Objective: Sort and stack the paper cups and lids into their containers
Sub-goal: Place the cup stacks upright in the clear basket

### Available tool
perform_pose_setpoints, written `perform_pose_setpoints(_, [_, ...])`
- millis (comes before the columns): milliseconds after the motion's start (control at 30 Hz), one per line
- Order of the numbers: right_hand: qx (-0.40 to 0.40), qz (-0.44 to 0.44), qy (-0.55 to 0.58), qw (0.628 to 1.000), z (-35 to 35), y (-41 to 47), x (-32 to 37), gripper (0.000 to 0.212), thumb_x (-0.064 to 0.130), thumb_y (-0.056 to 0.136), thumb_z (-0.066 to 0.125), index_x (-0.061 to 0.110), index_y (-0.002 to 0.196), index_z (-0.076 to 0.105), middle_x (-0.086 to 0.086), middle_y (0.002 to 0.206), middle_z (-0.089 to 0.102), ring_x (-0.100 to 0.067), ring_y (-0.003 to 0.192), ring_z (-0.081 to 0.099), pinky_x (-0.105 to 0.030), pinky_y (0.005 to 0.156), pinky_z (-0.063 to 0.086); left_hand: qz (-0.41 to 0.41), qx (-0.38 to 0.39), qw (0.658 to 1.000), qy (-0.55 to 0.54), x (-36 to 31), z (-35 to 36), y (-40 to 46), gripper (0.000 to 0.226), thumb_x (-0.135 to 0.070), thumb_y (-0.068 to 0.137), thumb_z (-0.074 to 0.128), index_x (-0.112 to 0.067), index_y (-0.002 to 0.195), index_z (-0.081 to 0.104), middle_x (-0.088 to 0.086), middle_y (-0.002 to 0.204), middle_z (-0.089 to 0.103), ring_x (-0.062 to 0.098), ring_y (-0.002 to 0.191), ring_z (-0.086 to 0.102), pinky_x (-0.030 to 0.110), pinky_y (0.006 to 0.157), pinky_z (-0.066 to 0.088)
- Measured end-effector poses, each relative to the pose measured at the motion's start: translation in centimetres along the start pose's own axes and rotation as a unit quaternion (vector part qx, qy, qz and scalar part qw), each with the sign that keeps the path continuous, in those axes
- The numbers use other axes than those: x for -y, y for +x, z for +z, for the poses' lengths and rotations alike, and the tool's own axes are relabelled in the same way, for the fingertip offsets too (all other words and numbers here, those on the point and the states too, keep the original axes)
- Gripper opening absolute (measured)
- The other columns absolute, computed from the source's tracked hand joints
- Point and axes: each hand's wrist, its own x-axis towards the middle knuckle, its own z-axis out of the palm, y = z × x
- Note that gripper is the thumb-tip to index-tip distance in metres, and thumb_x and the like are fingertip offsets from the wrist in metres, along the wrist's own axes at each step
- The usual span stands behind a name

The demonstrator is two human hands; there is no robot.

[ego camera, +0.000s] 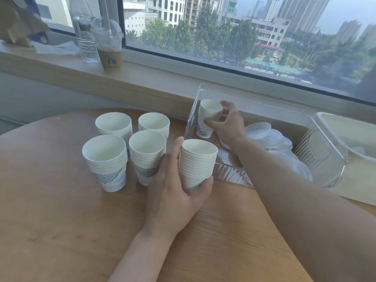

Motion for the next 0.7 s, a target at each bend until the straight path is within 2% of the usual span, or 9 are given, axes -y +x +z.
perform_pose_setpoints(100, [0.002,0.006,-0.001,1.000,0.3,0.3,0.0,0.080,0.023,0.083,0.089,0.022,0.150,0.046,0.002,0.127,0.063,-0.016,0.113,0.061,-0.041,0.103,0.054,0.001,-0.003,1.000,0.001,-0.1,0.0,0.0,0.094,-0.055,0.079,0.072,-0.023,0.159,0.034,-0.012,0.128,0.052,0.015,0.111,0.061,0.032,0.087,0.053])
perform_pose_setpoints(267, [0.002,0.011,0.001,1.000,0.5,0.7,0.1,0.078,0.022,0.082,0.089,0.024,0.147,0.048,0.006,0.118,0.062,-0.018,0.112,0.064,-0.045,0.103,0.054,0.012,-0.007,1.000,-0.001,-0.1,0.0,0.0,0.093,-0.052,0.080,0.072,-0.020,0.158,0.034,-0.012,0.134,0.051,0.017,0.115,0.062,0.029,0.091,0.052])
perform_pose_setpoints(433, [0.008,0.010,0.000,1.000,0.3,0.8,0.1,0.079,0.022,0.081,0.090,0.023,0.148,0.047,0.001,0.123,0.065,-0.019,0.115,0.064,-0.047,0.105,0.054,0.000,0.000,1.000,-0.007,-0.2,0.0,0.0,0.093,-0.053,0.080,0.074,-0.023,0.159,0.034,-0.011,0.134,0.054,0.018,0.115,0.064,0.039,0.088,0.058])
perform_pose_setpoints(533, [0.018,0.006,-0.010,1.000,0.1,0.6,0.2,0.085,0.025,0.082,0.090,0.022,0.152,0.042,-0.001,0.128,0.064,-0.020,0.118,0.063,-0.047,0.106,0.053,0.007,-0.002,1.000,-0.008,-0.1,0.1,0.0,0.094,-0.052,0.080,0.075,-0.018,0.159,0.037,-0.011,0.130,0.054,0.018,0.113,0.064,0.037,0.090,0.055])
perform_pose_setpoints(700, [0.025,0.005,-0.019,0.999,-2.0,-1.3,1.1,0.087,0.036,0.087,0.084,0.024,0.158,0.035,0.001,0.126,0.058,-0.017,0.117,0.058,-0.041,0.110,0.049,0.014,0.000,1.000,-0.014,-0.2,0.0,0.0,0.093,-0.051,0.081,0.073,-0.013,0.159,0.038,-0.007,0.131,0.056,0.024,0.109,0.068,0.044,0.083,0.061])
